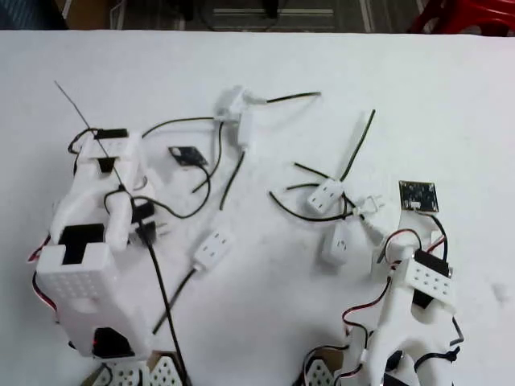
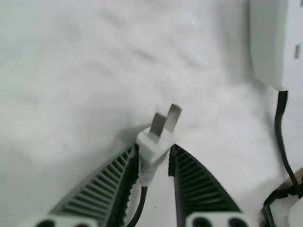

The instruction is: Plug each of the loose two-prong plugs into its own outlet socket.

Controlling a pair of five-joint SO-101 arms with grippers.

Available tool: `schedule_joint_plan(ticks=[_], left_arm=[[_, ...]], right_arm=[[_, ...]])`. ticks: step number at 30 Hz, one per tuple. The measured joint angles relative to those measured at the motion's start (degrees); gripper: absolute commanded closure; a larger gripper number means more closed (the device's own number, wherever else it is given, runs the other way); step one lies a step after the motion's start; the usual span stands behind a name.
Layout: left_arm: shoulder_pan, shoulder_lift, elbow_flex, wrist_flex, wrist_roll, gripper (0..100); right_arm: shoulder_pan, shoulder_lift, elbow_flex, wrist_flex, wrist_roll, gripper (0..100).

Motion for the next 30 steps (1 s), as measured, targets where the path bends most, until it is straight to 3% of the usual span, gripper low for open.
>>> schedule_joint_plan(ticks=[8,15,21,30], left_arm=[[0.00,0.00,0.00,4.40,-10.20,89],[1.49,0.00,0.00,4.40,-10.55,88],[1.67,0.00,0.00,5.71,-10.55,79],[2.02,0.00,0.00,5.71,-8.35,80]], right_arm=[[0.00,0.00,0.00,0.00,0.00,97.4],[0.00,0.00,0.00,0.00,0.00,97.4],[0.00,0.00,0.00,0.00,0.00,97.4],[0.00,0.00,0.00,0.00,0.00,97.4]])
